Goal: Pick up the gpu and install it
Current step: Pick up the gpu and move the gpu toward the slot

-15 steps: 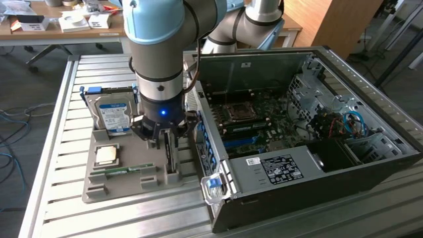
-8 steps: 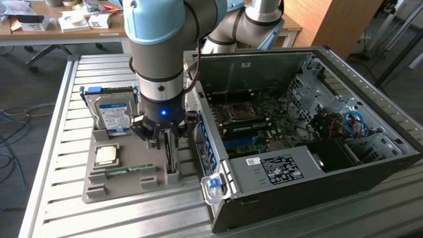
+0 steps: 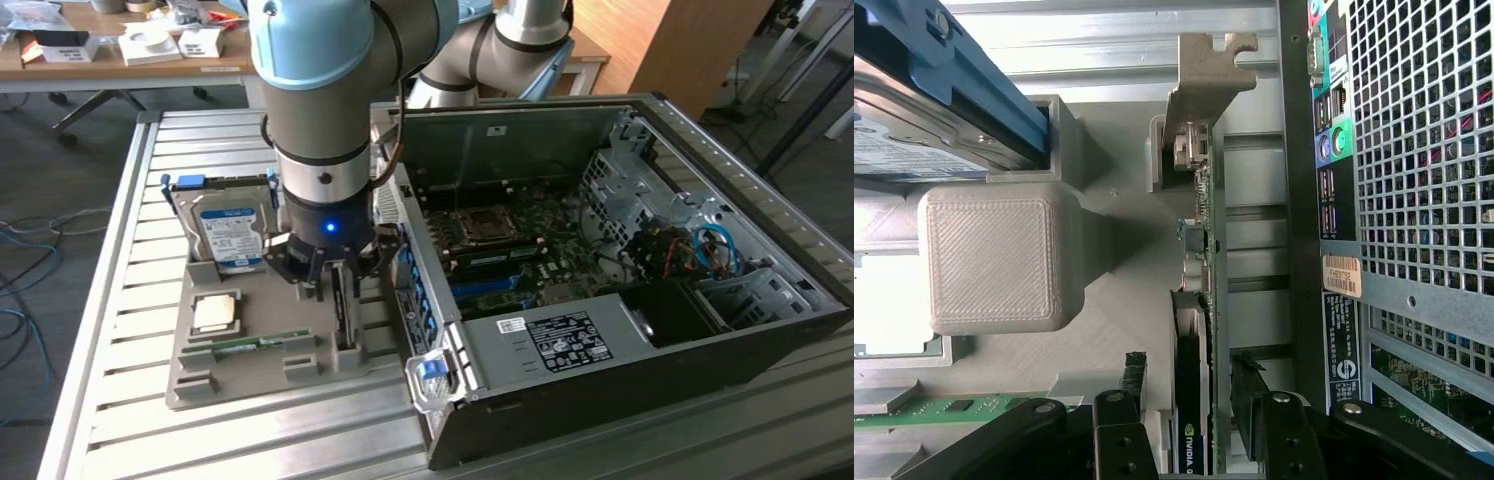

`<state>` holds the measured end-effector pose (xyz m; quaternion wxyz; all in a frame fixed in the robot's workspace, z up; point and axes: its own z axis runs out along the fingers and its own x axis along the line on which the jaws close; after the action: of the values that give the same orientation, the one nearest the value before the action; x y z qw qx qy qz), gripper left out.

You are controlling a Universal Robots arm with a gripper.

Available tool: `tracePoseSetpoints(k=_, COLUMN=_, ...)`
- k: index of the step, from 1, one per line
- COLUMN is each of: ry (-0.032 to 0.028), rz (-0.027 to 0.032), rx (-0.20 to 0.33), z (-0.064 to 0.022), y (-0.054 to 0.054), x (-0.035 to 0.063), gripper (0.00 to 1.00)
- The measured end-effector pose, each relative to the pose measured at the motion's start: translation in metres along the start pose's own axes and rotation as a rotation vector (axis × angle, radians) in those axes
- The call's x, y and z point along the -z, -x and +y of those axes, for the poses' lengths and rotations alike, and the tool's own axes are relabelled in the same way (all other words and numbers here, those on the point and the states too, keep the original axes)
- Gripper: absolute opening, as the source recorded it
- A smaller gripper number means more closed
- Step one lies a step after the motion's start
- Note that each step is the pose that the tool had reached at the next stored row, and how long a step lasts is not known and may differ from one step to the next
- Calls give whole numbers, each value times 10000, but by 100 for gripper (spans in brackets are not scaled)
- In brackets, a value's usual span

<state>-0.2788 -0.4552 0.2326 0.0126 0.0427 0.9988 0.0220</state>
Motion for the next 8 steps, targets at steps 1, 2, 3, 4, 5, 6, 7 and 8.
tracePoseSetpoints(k=1, ry=0, rz=0, rx=0, z=0, y=0, x=0, gripper=46)
tracePoseSetpoints(k=2, ry=0, rz=0, rx=0, z=0, y=0, x=0, gripper=46)
tracePoseSetpoints(k=3, ry=0, rz=0, rx=-1, z=0, y=0, x=0, gripper=39)
tracePoseSetpoints(k=4, ry=0, rz=0, rx=0, z=0, y=0, x=0, gripper=39)
tracePoseSetpoints(k=5, ry=0, rz=0, rx=0, z=0, y=0, x=0, gripper=39)
tracePoseSetpoints(k=6, ry=0, rz=0, rx=0, z=0, y=0, x=0, gripper=39)
tracePoseSetpoints(k=7, ry=0, rz=0, rx=0, z=0, y=0, x=0, gripper=39)
tracePoseSetpoints(k=8, ry=0, rz=0, rx=0, z=0, y=0, x=0, gripper=39)
